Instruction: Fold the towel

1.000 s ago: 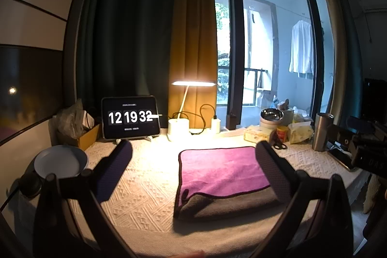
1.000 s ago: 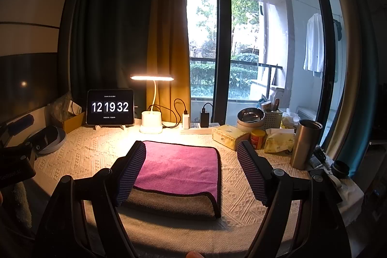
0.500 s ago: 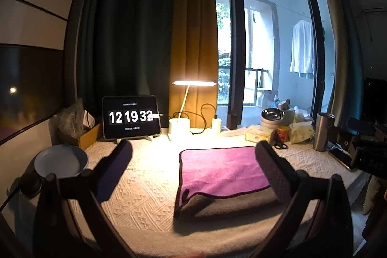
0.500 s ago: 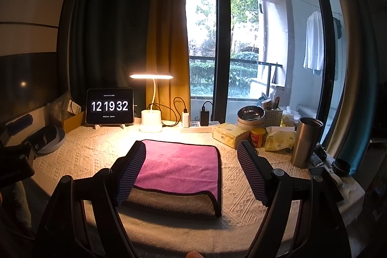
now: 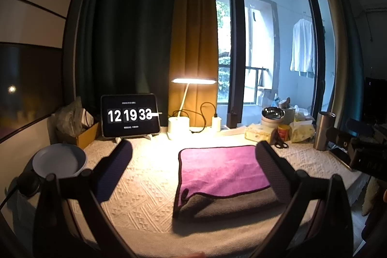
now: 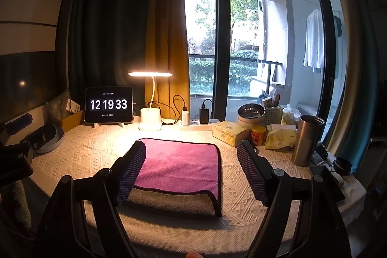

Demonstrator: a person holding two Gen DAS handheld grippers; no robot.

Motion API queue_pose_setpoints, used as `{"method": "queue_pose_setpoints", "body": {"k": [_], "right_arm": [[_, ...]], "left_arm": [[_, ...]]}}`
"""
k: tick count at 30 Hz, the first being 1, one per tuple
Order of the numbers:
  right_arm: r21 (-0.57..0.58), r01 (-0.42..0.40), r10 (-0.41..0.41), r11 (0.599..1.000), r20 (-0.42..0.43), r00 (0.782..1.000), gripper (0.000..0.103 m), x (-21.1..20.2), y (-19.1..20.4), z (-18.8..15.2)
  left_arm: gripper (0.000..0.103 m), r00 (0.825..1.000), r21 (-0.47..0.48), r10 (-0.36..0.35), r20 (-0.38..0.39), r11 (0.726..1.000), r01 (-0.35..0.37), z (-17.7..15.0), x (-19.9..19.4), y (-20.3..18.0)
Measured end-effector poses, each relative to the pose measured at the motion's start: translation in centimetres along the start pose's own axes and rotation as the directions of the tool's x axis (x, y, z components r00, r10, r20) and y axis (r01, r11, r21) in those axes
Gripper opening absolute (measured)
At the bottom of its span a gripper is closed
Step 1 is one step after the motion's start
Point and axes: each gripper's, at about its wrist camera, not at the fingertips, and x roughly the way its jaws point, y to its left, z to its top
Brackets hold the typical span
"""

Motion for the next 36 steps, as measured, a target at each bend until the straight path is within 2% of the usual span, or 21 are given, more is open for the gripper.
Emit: {"method": "queue_pose_setpoints", "body": {"k": [5, 11, 16, 18, 22, 26, 30, 32, 34, 36], "right_arm": [[0.009, 0.008, -0.008, 1.000, -0.017, 1.000, 0.081, 1.1, -0.6, -0.4], [0.022, 0.006, -0.005, 1.000, -0.071, 0.997, 0.081, 3.6, -2.0, -1.1], [0.029, -0.015, 0.018, 0.999, -0.126, 0.992, 0.081, 6.0, -2.9, -1.9], [0.037, -0.030, 0.035, 0.999, -0.154, 0.987, 0.080, 7.1, -3.2, -2.4], [0.050, -0.056, 0.065, 0.997, -0.205, 0.977, 0.077, 9.0, -3.9, -3.4], [0.063, -0.066, 0.080, 0.996, -0.264, 0.961, 0.073, 10.9, -4.5, -4.6], [0.083, -0.078, 0.102, 0.993, -0.331, 0.938, 0.069, 13.4, -5.0, -6.0], [0.091, -0.082, 0.110, 0.992, -0.363, 0.925, 0.064, 14.4, -5.1, -6.7], [0.097, -0.084, 0.116, 0.992, -0.389, 0.914, 0.059, 15.2, -5.1, -7.3], [0.099, -0.087, 0.120, 0.991, -0.414, 0.902, 0.056, 15.8, -5.1, -7.8]], "left_arm": [[0.102, 0.999, 0.013, -0.003, -0.032, 1.000, 0.004, -0.1, 1.6, -0.5], [0.102, 0.992, 0.018, -0.017, -0.125, 1.000, 0.019, -0.8, 4.9, -0.6], [0.102, 0.974, 0.043, -0.021, -0.227, 0.999, 0.032, -2.2, 8.3, -0.9], [0.102, 0.961, 0.049, -0.032, -0.273, 0.998, 0.047, -2.8, 9.8, -1.1], [0.102, 0.950, 0.074, -0.029, -0.311, 0.996, 0.055, -3.7, 11.3, -1.6], [0.101, 0.922, 0.032, -0.056, -0.384, 0.997, 0.074, -5.3, 13.3, -1.2], [0.101, 0.890, 0.021, -0.071, -0.450, 0.996, 0.090, -7.0, 14.9, -0.7], [0.100, 0.876, 0.020, -0.071, -0.477, 0.996, 0.092, -7.6, 15.5, -0.4], [0.094, 0.866, 0.020, -0.073, -0.495, 0.995, 0.096, -8.1, 16.0, -0.1], [0.090, 0.842, 0.000, -0.098, -0.530, 0.993, 0.115, -8.7, 16.9, -0.1]]}}
